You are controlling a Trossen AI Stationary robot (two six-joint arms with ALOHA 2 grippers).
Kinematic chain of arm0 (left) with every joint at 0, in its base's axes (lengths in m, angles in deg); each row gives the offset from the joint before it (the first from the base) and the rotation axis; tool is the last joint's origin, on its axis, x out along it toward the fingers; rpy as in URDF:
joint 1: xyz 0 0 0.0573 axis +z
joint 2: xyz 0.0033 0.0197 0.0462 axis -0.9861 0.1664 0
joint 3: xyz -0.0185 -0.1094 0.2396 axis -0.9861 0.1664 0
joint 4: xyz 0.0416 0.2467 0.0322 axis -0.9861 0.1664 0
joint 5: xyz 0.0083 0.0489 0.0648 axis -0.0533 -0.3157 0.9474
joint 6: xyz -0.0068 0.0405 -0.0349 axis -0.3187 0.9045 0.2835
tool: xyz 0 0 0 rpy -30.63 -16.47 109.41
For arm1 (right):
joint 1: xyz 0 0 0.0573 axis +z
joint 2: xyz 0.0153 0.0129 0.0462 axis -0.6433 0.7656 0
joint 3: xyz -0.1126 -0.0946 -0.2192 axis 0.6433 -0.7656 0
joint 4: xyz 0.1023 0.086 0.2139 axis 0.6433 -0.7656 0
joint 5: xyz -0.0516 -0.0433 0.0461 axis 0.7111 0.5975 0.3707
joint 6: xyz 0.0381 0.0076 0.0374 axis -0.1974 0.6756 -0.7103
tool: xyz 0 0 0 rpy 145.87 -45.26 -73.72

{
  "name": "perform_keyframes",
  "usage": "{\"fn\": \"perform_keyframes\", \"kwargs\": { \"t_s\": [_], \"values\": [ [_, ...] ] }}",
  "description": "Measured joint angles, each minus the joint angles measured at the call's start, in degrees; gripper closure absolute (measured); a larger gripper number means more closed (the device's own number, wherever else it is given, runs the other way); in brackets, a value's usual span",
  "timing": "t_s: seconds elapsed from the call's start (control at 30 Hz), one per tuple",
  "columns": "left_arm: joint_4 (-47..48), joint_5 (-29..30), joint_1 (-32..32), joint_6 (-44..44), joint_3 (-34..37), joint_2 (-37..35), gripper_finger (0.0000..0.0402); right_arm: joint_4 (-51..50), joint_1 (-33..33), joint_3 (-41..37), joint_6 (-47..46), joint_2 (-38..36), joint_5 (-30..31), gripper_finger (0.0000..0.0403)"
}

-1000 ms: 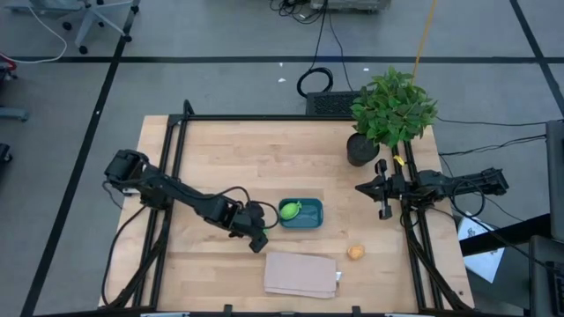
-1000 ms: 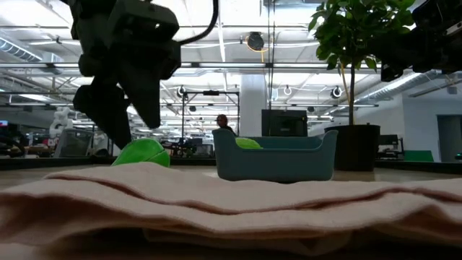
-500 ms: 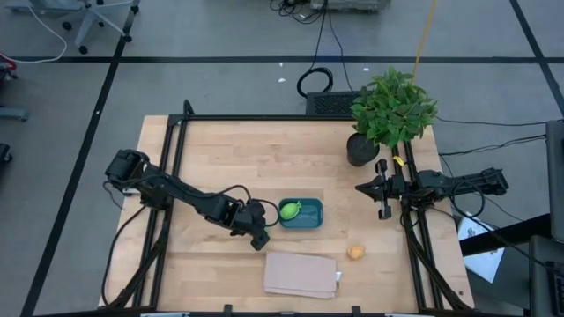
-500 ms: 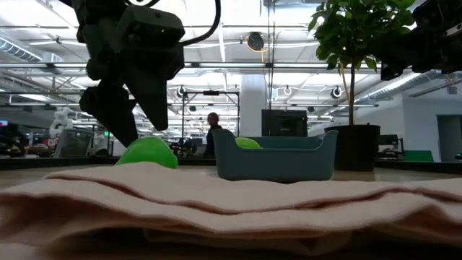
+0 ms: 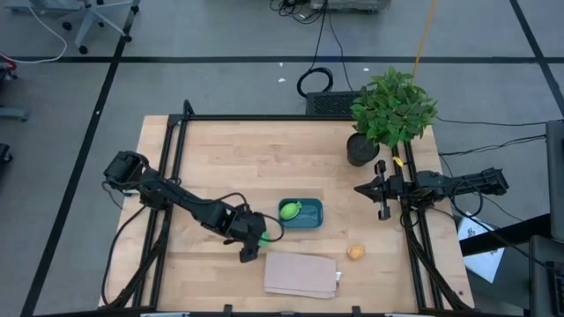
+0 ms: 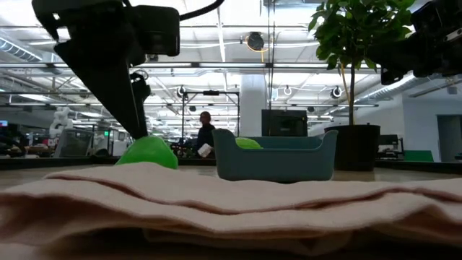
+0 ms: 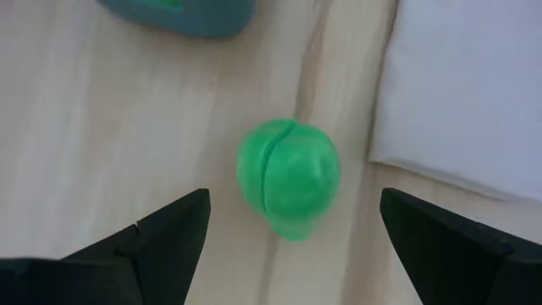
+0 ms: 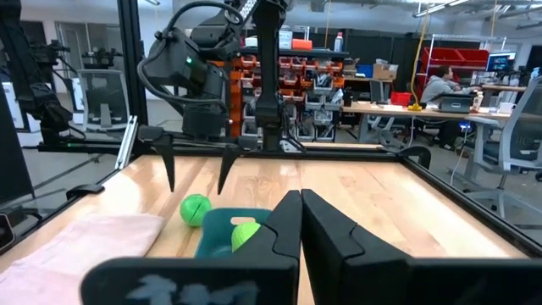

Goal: Pick and placing Produce into tupperware
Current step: Put the green pear into the blue bin

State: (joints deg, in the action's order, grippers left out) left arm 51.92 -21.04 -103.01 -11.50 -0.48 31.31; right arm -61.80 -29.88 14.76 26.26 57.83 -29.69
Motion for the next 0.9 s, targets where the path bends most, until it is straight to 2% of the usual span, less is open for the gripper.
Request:
{"fn": "perform_keyframes", "kwargs": {
  "t_s": [0.13, 0.33, 0.67, 0.9],
  "values": [
    [0.1, 1.3, 0.6, 5.6, 0.0, 0.0, 0.0050, 0.0, 0.0, 0.0, 0.0, 0.0, 0.0, 0.0403],
    [-0.1, 0.3, 2.1, 5.5, 0.0, 0.0, 0.0049, 0.0, 0.0, 0.0, -1.1, 0.0, 0.0, 0.0403],
    [0.0, -2.1, 4.1, -15.7, 0.0, 0.0, 0.0010, -0.5, 0.0, 0.0, -1.4, 0.0, 0.0, 0.0403],
    [1.2, -2.6, 3.9, -23.8, 0.0, 0.0, 0.0009, -1.0, 0.0, 0.0, -1.4, 0.0, 0.0, 0.0403]
  ]
}}
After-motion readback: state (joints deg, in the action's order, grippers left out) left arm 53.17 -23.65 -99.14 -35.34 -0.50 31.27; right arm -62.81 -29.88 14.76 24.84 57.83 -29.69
